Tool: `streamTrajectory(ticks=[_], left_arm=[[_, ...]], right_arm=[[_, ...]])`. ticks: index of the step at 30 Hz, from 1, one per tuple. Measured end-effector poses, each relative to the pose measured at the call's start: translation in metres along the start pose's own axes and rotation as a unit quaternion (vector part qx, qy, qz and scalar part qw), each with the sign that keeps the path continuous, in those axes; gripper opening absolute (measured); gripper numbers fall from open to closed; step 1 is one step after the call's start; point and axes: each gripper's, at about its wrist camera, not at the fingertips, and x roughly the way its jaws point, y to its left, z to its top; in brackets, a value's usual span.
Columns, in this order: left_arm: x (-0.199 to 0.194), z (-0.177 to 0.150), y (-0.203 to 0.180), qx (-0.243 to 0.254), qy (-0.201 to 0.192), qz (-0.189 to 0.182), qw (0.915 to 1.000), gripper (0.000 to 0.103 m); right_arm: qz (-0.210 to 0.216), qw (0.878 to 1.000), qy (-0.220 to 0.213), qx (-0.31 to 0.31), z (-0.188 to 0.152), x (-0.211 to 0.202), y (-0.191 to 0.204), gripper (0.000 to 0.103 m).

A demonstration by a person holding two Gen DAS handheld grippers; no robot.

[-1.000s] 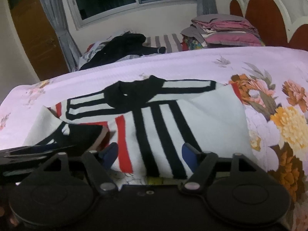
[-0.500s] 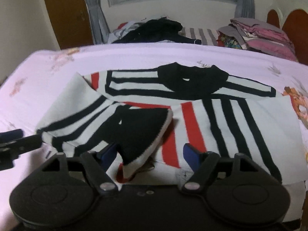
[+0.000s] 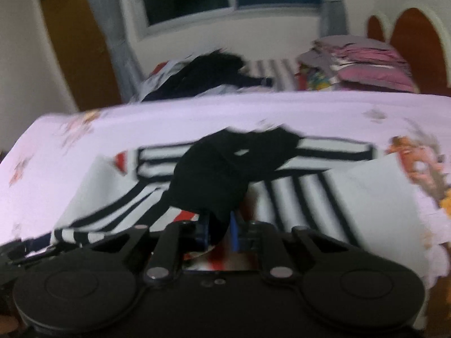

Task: Fold small clothes

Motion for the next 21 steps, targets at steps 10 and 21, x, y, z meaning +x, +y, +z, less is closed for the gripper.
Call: streamTrajectory(ticks=[10,21], left_arm=[[0.009,-0.004,-0.005,-0.003,0.020,-0.011,0.9997,0.026],[0.010,-0.004,-0.003,-0.006,0.023,-0.010,0.9997,0.027]], right_arm=[[-0.022,0.995,0.051,0.084,-0.018,0.008,-0.072,0.058],[0.036,0.989,0.055,0.133,-0.017,0.007,-0.069,0.061]])
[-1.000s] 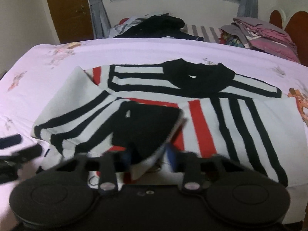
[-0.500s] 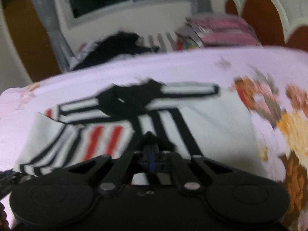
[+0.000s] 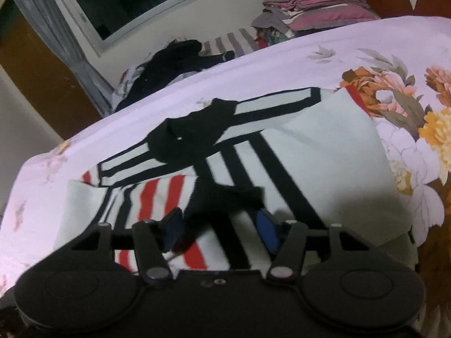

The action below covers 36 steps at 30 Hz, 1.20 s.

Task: Fold small clothes

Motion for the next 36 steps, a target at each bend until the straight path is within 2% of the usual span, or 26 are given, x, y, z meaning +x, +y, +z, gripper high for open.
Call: streamTrajectory(ticks=[3,6,7,8,10,12,14,18,20,22,26,27,28,30,32,36], left_arm=[[0.001,-0.001,0.000,-0.004,-0.001,0.001,1.0000,0.027],[0.001,-0.002,0.000,-0.004,-0.003,0.001,1.0000,0.027],[0.001,-0.002,0.000,-0.005,-0.003,0.001,1.0000,0.027],[0.001,-0.003,0.000,-0.005,-0.003,0.001,1.0000,0.026],[0.001,-0.003,-0.001,-0.003,-0.003,0.002,1.0000,0.027],[0.000,-0.002,-0.001,0.000,-0.003,0.003,1.0000,0.026],[0.000,-0.001,-0.002,0.003,-0.003,0.004,1.0000,0.027],[-0.001,-0.001,-0.004,0.008,-0.004,0.001,1.0000,0.026],[0.001,-0.001,-0.004,0.008,-0.001,0.000,1.0000,0.027],[0.003,-0.002,-0.004,0.008,0.004,-0.001,1.0000,0.027],[0.003,0.000,-0.001,0.001,0.012,-0.006,0.9999,0.027],[0.001,0.001,0.001,-0.004,0.014,-0.016,0.9998,0.027],[-0.002,0.003,0.004,-0.012,0.019,-0.028,0.9994,0.027],[-0.010,0.004,0.009,-0.027,0.032,-0.047,0.9980,0.027],[-0.020,0.005,0.015,-0.043,0.037,-0.065,0.9963,0.027],[-0.035,0.013,0.019,-0.069,0.025,-0.074,0.9946,0.027]], right_arm=[[0.015,1.000,0.009,0.014,0.000,-0.003,-0.001,0.063],[0.011,1.000,0.021,0.011,-0.001,0.009,0.003,0.062],[0.011,1.000,0.022,0.012,-0.001,0.014,0.004,0.052],[0.010,1.000,0.022,0.013,-0.001,0.020,0.006,0.035],[-0.001,1.000,0.024,0.021,0.001,0.029,0.007,0.017],[-0.010,1.000,0.016,0.017,0.002,0.033,0.011,0.012],[-0.034,0.999,-0.004,-0.017,0.003,0.029,0.019,0.007],[-0.070,0.993,-0.064,-0.076,0.004,-0.001,0.026,0.007],[-0.071,0.994,-0.044,-0.072,0.002,0.000,0.013,0.007],[-0.092,0.993,-0.014,-0.076,-0.005,0.012,0.001,0.007],[-0.097,0.993,0.009,-0.067,-0.011,0.020,-0.009,0.008],[-0.095,0.993,0.009,-0.071,-0.009,0.017,-0.008,0.010],[-0.093,0.993,0.005,-0.071,-0.009,0.014,-0.008,0.017],[-0.088,0.994,-0.002,-0.060,-0.006,0.003,-0.014,0.023],[-0.080,0.996,-0.012,-0.040,-0.003,-0.007,-0.022,0.040],[-0.077,0.996,-0.025,-0.030,0.009,-0.010,-0.026,0.043]])
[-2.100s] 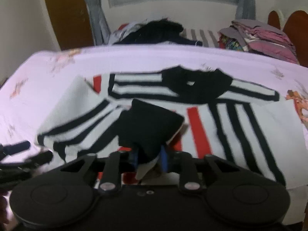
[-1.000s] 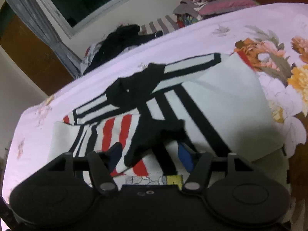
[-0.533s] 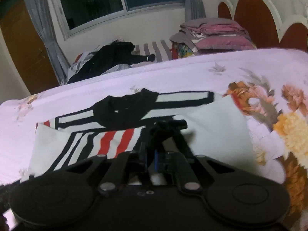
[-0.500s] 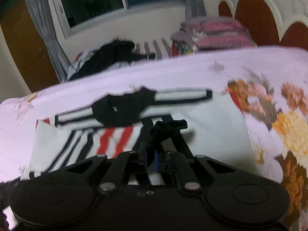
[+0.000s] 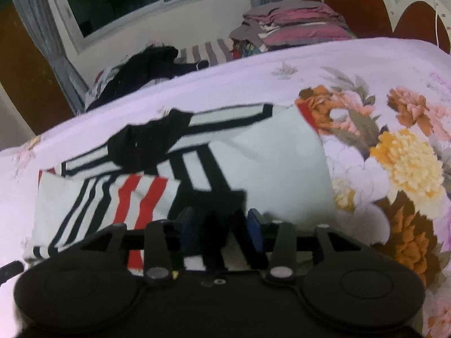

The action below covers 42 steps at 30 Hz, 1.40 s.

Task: Fold small clothes

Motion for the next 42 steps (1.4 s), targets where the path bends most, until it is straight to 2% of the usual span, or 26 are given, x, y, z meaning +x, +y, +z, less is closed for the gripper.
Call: streamTrajectory(ticks=[3,7,9,10,12,14,18,21,24,26,27,29,33,36,42], left_arm=[[0.000,0.015,-0.006,-0.010,-0.013,-0.010,0.9998,0.027],[0.025,0.037,-0.020,0.004,-0.021,-0.013,0.9997,0.027],[0.042,0.045,-0.025,0.005,-0.014,-0.011,0.9998,0.027],[0.051,0.048,-0.027,0.007,-0.009,-0.011,0.9999,0.027],[0.067,0.050,-0.032,0.015,-0.004,-0.004,0.9999,0.027],[0.083,0.054,-0.034,0.019,-0.001,0.003,0.9998,0.027],[0.109,0.063,-0.032,0.001,0.007,0.009,0.9999,0.027],[0.124,0.069,-0.031,-0.002,0.007,0.013,0.9999,0.027],[0.139,0.076,-0.029,-0.009,0.005,0.023,0.9997,0.027],[0.147,0.081,-0.026,-0.014,0.000,0.030,0.9995,0.027],[0.151,0.083,-0.023,-0.020,-0.001,0.034,0.9992,0.027],[0.158,0.087,-0.017,-0.031,-0.003,0.039,0.9988,0.027],[0.166,0.090,-0.014,-0.041,-0.004,0.044,0.9981,0.027],[0.154,0.091,-0.024,-0.032,-0.002,0.043,0.9986,0.027],[0.104,0.072,-0.046,0.002,-0.012,0.001,0.9999,0.027]], right_arm=[[-0.004,1.000,0.003,0.009,0.006,0.009,-0.003,0.046],[0.000,0.999,0.037,0.026,0.009,0.034,-0.007,0.046],[-0.002,0.999,0.044,0.031,0.008,0.042,-0.008,0.036],[-0.004,0.999,0.044,0.027,0.007,0.043,-0.007,0.025],[-0.008,0.999,0.038,0.015,0.007,0.043,-0.003,0.018],[-0.015,1.000,0.027,-0.004,0.006,0.040,0.001,0.007],[-0.031,0.997,-0.024,-0.062,0.005,0.023,0.014,0.006],[-0.068,0.992,-0.044,-0.096,0.005,0.022,0.016,0.002],[-0.079,0.994,0.008,-0.072,0.003,0.046,0.002,0.001],[-0.076,0.994,0.014,-0.079,0.001,0.047,0.000,0.001],[-0.074,0.994,0.009,-0.076,0.003,0.043,0.000,0.002],[-0.063,0.996,-0.008,-0.057,0.009,0.032,-0.004,0.018],[-0.030,0.998,-0.041,-0.048,0.019,0.013,0.004,0.019],[-0.001,0.997,-0.035,-0.063,0.017,0.011,0.019,0.019],[0.021,0.997,-0.006,-0.080,0.006,0.019,0.039,0.021]])
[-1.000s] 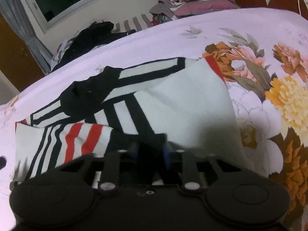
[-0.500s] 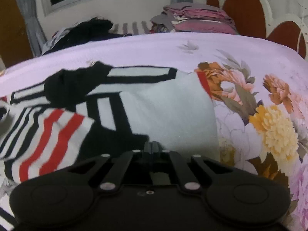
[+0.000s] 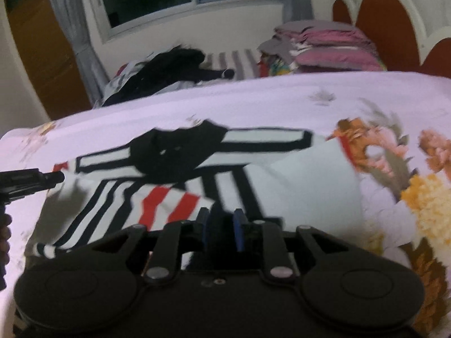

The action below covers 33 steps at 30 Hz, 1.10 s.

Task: Fold small clothes

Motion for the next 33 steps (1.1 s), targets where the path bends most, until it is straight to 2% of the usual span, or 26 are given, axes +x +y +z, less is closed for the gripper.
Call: streamTrajectory(ticks=[6,10,12,15,19,22,26,33], left_arm=[[-0.035,-0.040,-0.024,0.036,0.015,-0.031,0.9988,0.027],[-0.033,-0.072,-0.023,0.041,0.053,-0.024,0.9975,0.027],[-0.037,-0.082,-0.019,0.042,0.040,-0.024,0.9980,0.027],[-0.043,-0.078,-0.023,0.046,0.044,-0.014,0.9979,0.027],[-0.054,-0.073,-0.034,0.044,0.026,-0.025,0.9984,0.027],[-0.044,-0.079,-0.038,0.059,0.049,-0.010,0.9970,0.027],[-0.048,-0.078,-0.039,0.043,0.051,-0.002,0.9978,0.027],[-0.068,-0.080,-0.070,0.067,0.044,-0.027,0.9965,0.027]], right_arm=[[-0.003,0.999,0.027,-0.038,-0.015,0.006,0.022,0.022],[-0.030,0.996,0.039,-0.073,-0.028,0.011,0.023,0.023],[-0.042,0.995,0.035,-0.082,-0.033,0.011,0.017,0.022],[-0.044,0.996,0.043,-0.068,-0.029,0.006,0.012,0.022],[-0.022,0.998,0.029,-0.055,-0.027,-0.005,0.019,0.028],[-0.040,0.995,0.051,-0.075,-0.035,0.005,0.021,0.029],[-0.043,0.996,0.047,-0.056,-0.034,-0.004,0.012,0.030],[-0.005,0.998,0.036,-0.059,-0.037,-0.028,0.025,0.037]])
